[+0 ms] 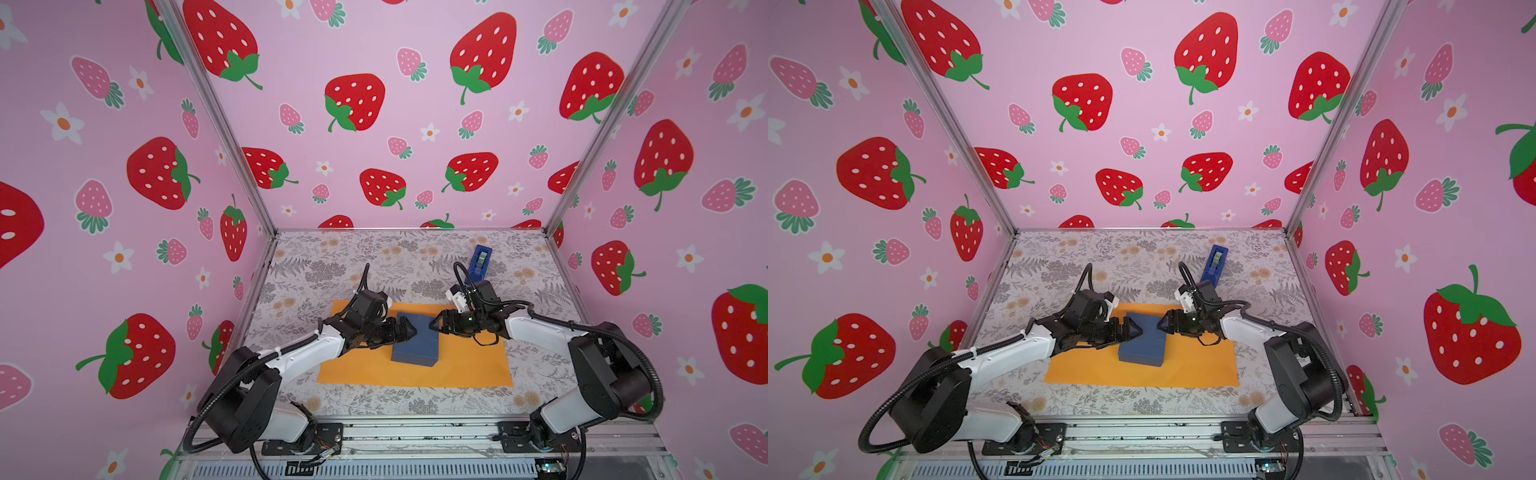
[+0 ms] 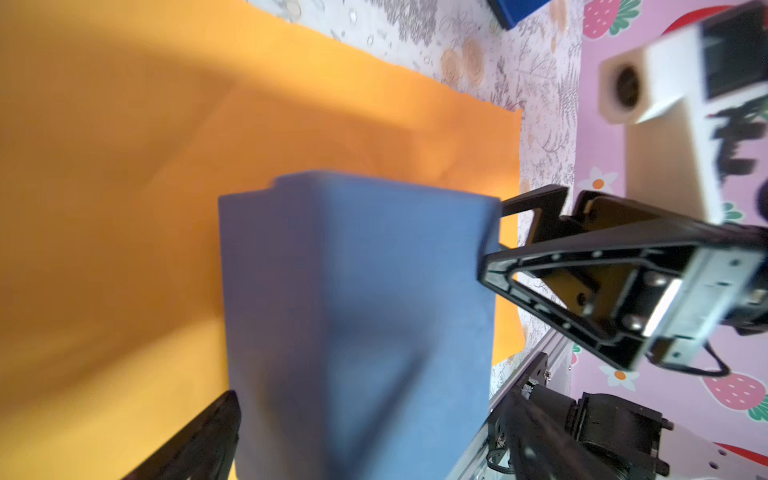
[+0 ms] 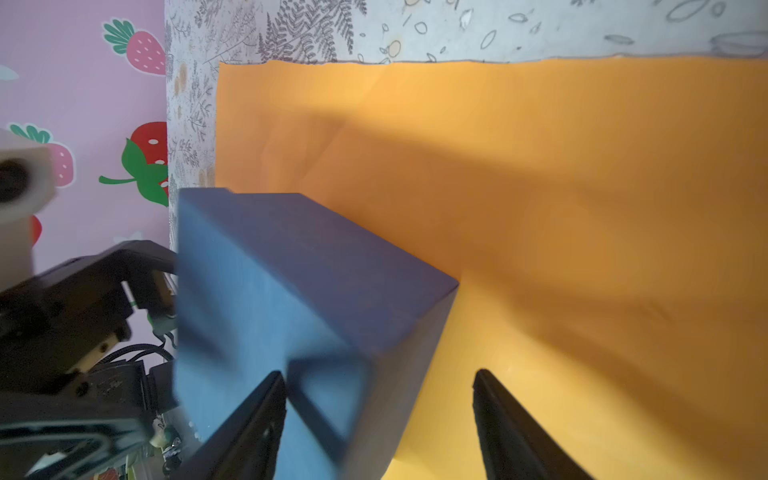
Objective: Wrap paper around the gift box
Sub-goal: 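Lower the box onto the paper and adjust its position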
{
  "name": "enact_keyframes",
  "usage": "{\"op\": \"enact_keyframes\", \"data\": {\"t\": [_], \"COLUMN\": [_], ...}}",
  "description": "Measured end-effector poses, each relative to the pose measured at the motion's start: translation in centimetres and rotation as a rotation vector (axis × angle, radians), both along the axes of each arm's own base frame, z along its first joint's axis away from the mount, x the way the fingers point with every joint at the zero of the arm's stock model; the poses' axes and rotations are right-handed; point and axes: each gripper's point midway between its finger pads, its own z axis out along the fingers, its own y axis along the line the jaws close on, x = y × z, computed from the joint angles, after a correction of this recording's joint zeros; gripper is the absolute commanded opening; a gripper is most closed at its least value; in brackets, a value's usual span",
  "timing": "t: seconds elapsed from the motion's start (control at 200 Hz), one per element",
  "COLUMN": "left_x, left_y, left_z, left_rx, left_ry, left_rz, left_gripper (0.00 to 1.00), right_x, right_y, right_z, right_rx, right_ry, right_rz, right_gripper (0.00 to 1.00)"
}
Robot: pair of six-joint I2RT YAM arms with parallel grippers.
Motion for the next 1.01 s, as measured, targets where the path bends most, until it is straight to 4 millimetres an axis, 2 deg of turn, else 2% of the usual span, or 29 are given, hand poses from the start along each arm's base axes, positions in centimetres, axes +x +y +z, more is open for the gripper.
{"op": "enact_keyframes", "data": {"t": [0.2, 0.43, 0.695, 0.84, 1.005], "left_x": [0.7, 0.0, -0.3, -0.2, -0.1], "left_y": [0.9, 0.6, -0.1, -0.3, -0.3], "left_z": [1.5, 0.1, -0.4, -1.0, -1.7], "left_rx": [0.018, 0.020, -0.013, -0.020, -0.011], "left_ry": [-0.039, 0.030, 0.075, 0.091, 0.110], "left_rz": [-0.018, -0.057, -0.071, -0.073, -0.074], "left_gripper": [0.97, 0.95, 0.94, 0.94, 0.94], "right_x": [0.1, 0.1, -3.1, -3.2, -3.0], "right_y": [0.3, 0.6, 1.2, 2.0, 2.2], "right_z": [0.4, 2.7, 1.4, 1.8, 1.2], "right_rx": [0.022, 0.075, 0.105, 0.138, 0.133], "right_ry": [-0.007, -0.033, 0.073, 0.079, 0.096], "right_rz": [0.001, -0.009, 0.029, 0.040, 0.035], "right_gripper": [0.74, 0.73, 0.69, 0.67, 0.66]}}
